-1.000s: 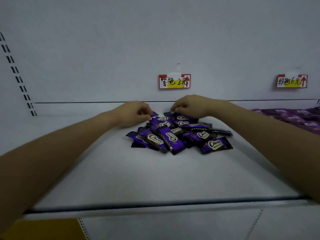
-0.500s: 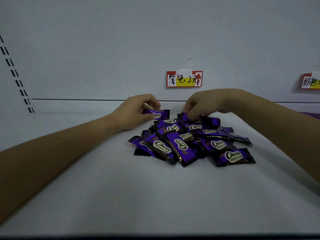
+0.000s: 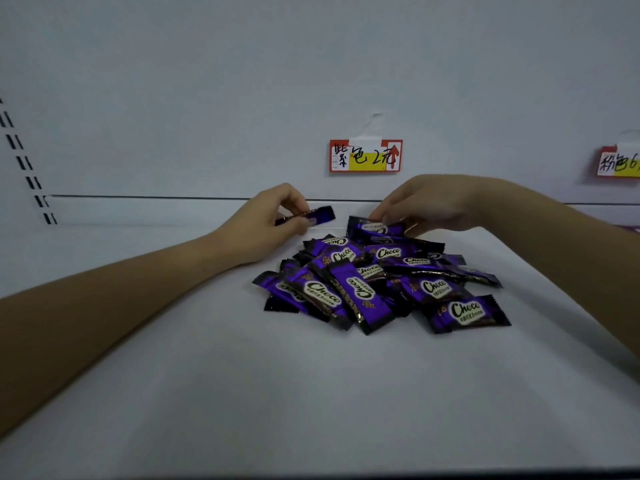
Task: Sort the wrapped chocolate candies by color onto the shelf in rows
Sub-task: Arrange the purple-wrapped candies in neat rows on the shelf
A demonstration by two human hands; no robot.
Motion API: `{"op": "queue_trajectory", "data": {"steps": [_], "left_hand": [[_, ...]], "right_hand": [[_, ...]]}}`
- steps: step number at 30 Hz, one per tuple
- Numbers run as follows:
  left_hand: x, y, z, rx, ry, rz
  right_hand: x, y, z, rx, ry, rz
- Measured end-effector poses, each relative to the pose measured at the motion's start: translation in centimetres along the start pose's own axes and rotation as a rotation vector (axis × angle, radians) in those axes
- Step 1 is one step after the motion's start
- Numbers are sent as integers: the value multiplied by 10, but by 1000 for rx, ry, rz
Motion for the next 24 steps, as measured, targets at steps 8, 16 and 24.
{"op": "queue_trajectory", "data": {"steps": [8,16,24], "left_hand": [[2,-4,-2,-2,-6,-40],[7,-4,-4,-44,-29,-137],[-2,-2,0,-6,58,221]], "right_hand": [[6,-4,0,100,-19,125],[4,-1,-2,81,-60,274],[1,5,3,194,-158,218]]}}
Point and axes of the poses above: each hand's wrist, its own z-axis towards the middle knuckle, its own y-axis out of the palm, x = y × z, the point moved 3 cm from there along z, towards the middle knuckle, and after that the axes turned 1 degree about x, right-handed, at the moved point
